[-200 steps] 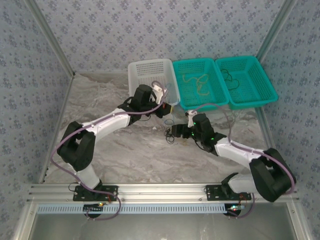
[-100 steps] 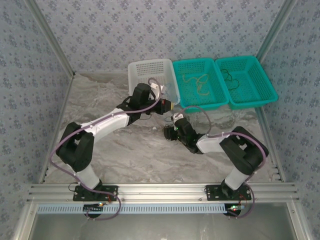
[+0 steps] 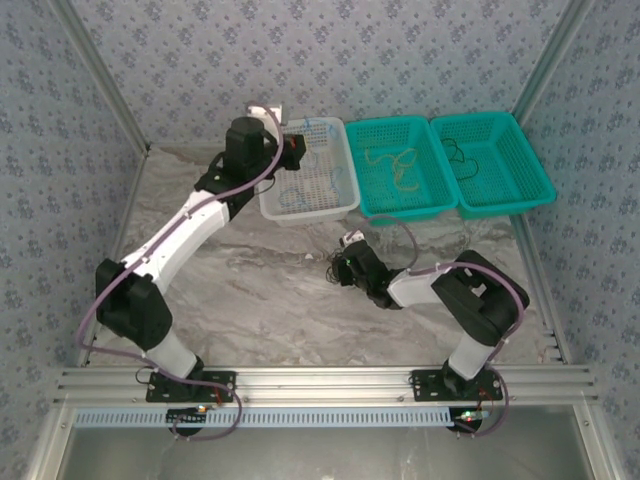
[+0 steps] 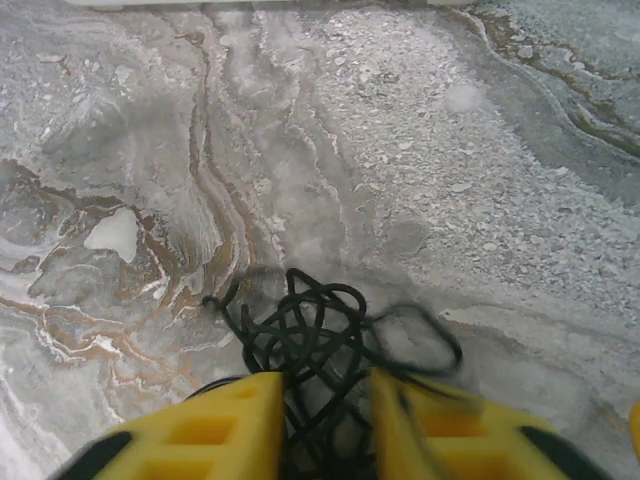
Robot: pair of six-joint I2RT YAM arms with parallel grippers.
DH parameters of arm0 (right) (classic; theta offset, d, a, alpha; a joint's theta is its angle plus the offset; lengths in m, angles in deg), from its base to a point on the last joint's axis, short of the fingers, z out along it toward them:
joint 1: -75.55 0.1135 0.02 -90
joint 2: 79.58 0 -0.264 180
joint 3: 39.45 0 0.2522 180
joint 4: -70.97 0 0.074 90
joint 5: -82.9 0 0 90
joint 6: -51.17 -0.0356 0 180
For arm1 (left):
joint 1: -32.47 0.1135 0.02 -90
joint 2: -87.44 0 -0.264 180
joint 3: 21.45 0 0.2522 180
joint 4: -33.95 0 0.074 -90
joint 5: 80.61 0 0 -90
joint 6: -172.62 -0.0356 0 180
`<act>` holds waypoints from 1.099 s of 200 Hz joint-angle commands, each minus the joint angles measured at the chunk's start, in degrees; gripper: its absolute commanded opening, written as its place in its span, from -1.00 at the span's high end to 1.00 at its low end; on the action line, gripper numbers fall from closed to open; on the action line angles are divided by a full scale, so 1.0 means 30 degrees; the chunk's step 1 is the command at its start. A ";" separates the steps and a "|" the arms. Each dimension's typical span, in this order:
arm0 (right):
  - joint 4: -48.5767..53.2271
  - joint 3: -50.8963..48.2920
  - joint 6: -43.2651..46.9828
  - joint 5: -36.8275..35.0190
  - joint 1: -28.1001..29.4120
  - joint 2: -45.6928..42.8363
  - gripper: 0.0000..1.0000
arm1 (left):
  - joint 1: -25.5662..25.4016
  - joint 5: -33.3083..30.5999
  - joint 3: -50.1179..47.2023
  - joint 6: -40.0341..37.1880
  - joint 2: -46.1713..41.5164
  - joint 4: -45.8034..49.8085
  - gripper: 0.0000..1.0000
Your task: Untangle the cables
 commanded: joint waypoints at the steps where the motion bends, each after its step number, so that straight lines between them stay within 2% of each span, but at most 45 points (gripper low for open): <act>1: 0.1385 0.0367 0.0043 -0.0112 0.0169 -0.1656 0.09 | 0.0304 -0.1944 0.1020 -0.1000 0.1865 0.1605 1.00; 22: 0.2671 0.0338 -0.0235 -0.0983 0.0127 -0.3235 -0.16 | 0.0334 -0.2680 0.2749 -0.1322 0.3575 0.2735 1.00; 37: 0.3694 0.0193 -0.0580 -0.1649 0.0060 -0.4599 -0.66 | 0.0349 -0.3564 0.4279 -0.1105 0.4959 0.4353 1.00; 54: 0.5238 0.0090 -0.1202 -0.2665 -0.0031 -0.6162 -0.99 | 0.0334 -0.3837 0.5754 -0.0906 0.6328 0.6082 0.95; 62: 0.6007 0.0017 -0.1366 -0.3026 -0.0111 -0.6869 -0.99 | 0.0334 -0.3803 0.6521 -0.0794 0.6935 0.7002 0.81; 70: 0.6733 0.0018 -0.1592 -0.3312 -0.0238 -0.7490 -0.99 | 0.0334 -0.3652 0.7301 -0.0755 0.7448 0.7923 0.55; 84: 0.8158 0.0019 -0.2132 -0.3455 -0.0718 -0.8432 -1.00 | 0.0319 -0.3431 0.8079 -0.0740 0.7941 0.8947 -0.15; 91: 0.8790 0.0072 -0.2410 -0.3420 -0.1004 -0.8774 -1.00 | 0.0305 -0.3394 0.8067 -0.0698 0.7990 0.9096 -0.39; 126: 1.0905 0.0343 -0.3042 -0.2390 -0.2396 -0.9458 -1.00 | 0.0050 -0.3216 0.7595 -0.0867 0.6985 0.8773 -0.95; 157: 1.2259 0.0843 -0.4182 -0.1989 -0.3259 -0.9296 -0.99 | -0.0386 -0.2913 0.5843 -0.1079 0.5471 0.7833 -0.99; 187: 1.2474 0.0820 -0.5422 -0.1117 -0.4028 -0.9137 -0.90 | -0.1134 -0.1693 0.1235 -0.2125 0.2792 0.3296 -0.99; 220: 1.2842 0.0891 -0.6437 -0.0024 -0.4859 -0.8975 -0.82 | -0.2010 -0.1290 -0.2513 -0.2293 0.0445 0.0106 -0.99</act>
